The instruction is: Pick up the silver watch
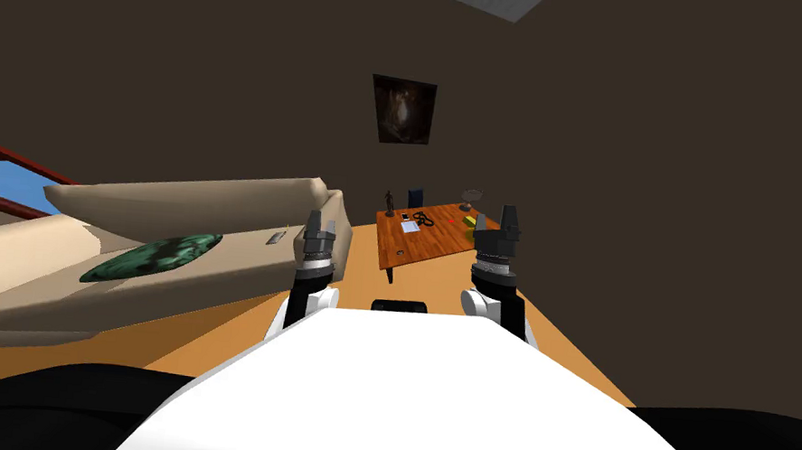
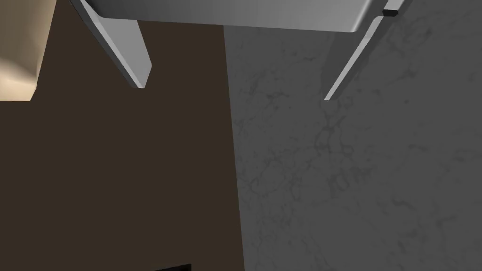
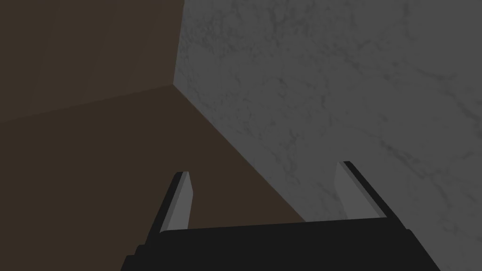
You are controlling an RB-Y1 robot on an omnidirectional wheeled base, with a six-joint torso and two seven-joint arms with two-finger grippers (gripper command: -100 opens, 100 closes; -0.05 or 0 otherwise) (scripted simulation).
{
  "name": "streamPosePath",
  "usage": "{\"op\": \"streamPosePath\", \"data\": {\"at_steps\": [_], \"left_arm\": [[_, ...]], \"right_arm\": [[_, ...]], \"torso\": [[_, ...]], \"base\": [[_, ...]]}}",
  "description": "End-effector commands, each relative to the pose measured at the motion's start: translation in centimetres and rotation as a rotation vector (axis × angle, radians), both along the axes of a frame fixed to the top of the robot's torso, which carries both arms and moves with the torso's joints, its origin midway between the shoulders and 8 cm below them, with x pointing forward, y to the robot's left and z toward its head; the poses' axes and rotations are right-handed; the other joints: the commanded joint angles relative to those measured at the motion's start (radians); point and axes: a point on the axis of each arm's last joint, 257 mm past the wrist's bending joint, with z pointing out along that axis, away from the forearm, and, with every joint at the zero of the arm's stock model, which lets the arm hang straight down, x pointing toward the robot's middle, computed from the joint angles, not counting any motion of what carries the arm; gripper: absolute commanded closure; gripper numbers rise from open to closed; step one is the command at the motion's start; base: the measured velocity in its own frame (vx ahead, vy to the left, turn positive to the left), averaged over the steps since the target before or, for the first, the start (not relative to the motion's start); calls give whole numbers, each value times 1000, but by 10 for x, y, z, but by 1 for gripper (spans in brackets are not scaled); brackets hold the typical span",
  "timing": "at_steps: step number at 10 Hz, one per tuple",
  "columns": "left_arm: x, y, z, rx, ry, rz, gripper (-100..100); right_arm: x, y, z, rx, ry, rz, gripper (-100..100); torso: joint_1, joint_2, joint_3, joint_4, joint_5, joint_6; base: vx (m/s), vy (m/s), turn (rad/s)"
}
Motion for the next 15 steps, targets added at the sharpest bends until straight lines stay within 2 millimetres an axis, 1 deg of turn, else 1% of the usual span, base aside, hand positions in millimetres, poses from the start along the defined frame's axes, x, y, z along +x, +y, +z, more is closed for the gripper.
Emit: {"op": "streamPosePath", "data": {"at_steps": [1, 4, 6, 8, 9, 12, 13, 14, 15], "left_arm": [[9, 0, -17, 22, 48, -1, -100], [22, 2, -47, 49, 127, 6, -100], [32, 4, -75, 69, 197, 15, -100], [42, 7, -107, 93, 277, 26, -100], [42, 7, -108, 93, 278, 26, -100], [54, 13, -161, 138, 410, 42, -100], [54, 13, -166, 137, 421, 43, -100], [57, 16, -188, 155, 473, 48, -100], [59, 18, -203, 174, 512, 52, -100]], "right_arm": [[0, 0, 0, 0, 0, 0, 0], [0, 0, 0, 0, 0, 0, 0], [0, 0, 0, 0, 0, 0, 0], [0, 0, 0, 0, 0, 0, 0], [0, 0, 0, 0, 0, 0, 0], [0, 0, 0, 0, 0, 0, 0], [0, 0, 0, 0, 0, 0, 0], [0, 0, 0, 0, 0, 0, 0], [0, 0, 0, 0, 0, 0, 0]], "torso": [[0, 0, 0, 0, 0, 0], [-2, -2, -1, 0, 0, 0], [-2, -2, -1, -1, 0, 0], [-2, -2, -1, -1, 0, 0], [-3, -3, -1, -1, -1, 0], [-2, -2, -1, -1, 0, 0], [-2, -3, -2, -1, -1, 0], [-2, -2, -1, -1, 0, 0], [-2, -2, -1, -1, 0, 0]], "base": [[19, -15, -155], [28, -27, -152], [39, -27, -178], [34, -37, -190], [28, -19, -70], [38, -26, -221], [36, -20, -54], [36, -24, -159], [53, -29, -213]]}}
